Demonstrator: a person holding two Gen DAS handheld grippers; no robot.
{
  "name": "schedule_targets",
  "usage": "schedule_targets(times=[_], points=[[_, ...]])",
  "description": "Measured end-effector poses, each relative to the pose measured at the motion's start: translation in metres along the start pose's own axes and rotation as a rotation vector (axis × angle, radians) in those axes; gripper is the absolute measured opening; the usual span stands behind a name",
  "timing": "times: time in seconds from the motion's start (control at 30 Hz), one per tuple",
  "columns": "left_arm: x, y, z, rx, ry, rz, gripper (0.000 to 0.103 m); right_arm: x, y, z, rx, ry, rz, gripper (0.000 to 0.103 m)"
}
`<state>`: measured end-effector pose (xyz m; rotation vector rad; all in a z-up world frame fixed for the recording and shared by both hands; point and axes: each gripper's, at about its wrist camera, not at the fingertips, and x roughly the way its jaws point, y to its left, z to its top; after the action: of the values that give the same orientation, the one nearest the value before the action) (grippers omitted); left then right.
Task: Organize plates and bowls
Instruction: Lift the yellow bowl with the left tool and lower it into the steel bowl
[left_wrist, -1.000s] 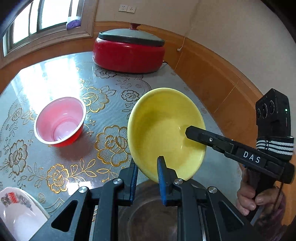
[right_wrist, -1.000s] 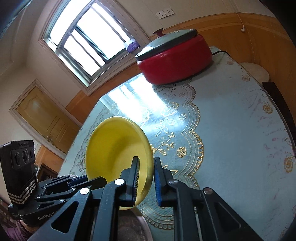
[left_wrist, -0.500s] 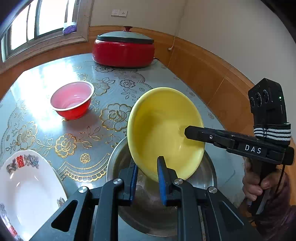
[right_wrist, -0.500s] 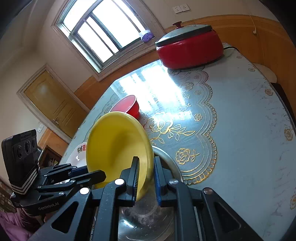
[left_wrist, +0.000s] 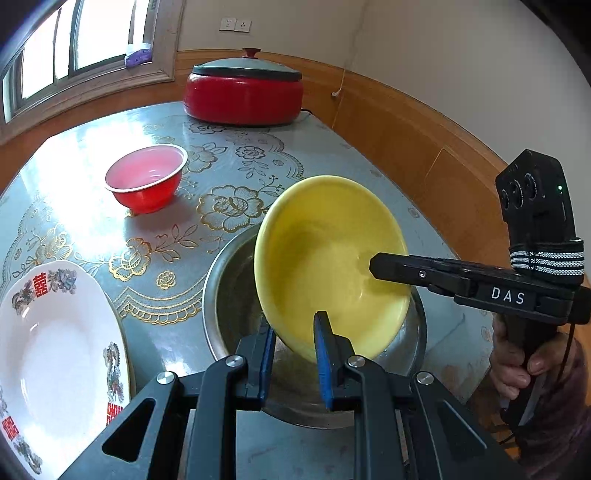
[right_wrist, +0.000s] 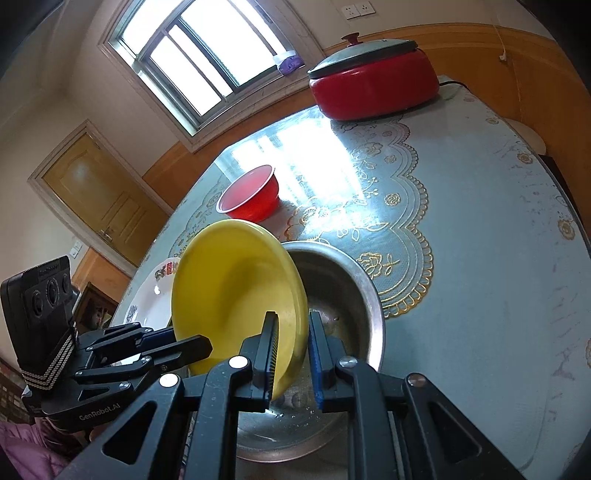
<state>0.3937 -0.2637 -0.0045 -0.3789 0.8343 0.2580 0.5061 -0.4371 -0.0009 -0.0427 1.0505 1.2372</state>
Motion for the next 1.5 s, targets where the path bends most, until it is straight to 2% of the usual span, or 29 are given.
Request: schedule_targets(times=[0.43, 0.87, 1.03, 1.33, 1.5], points=[[-0.008, 0.004, -0.005, 0.059, 0.025, -0.082, 0.020, -0.008, 0.012, -0.018, 0.070, -0.033, -0.085, 0.016], [-0.017, 0.039, -0.014, 0.072, 0.061, -0.213, 0.019, 0.001, 0.032, -0.043, 0.114, -0.005, -0.100, 0.016], [-0.010, 0.037, -0.004, 0.094, 0.075, -0.206, 0.019, -0.002, 0.032, -0.041, 0.142, -0.043, -0.141, 0.016], [0.011, 0.030, 0.005, 0.120, 0.141, -0.203, 0.019, 0.000, 0.023, -0.039, 0.181, -0.026, -0.208, 0.016], [0.011, 0.028, 0.005, 0.133, 0.130, -0.189, 0.020, -0.001, 0.019, -0.039, 0.180, -0.028, -0.223, 0.020]])
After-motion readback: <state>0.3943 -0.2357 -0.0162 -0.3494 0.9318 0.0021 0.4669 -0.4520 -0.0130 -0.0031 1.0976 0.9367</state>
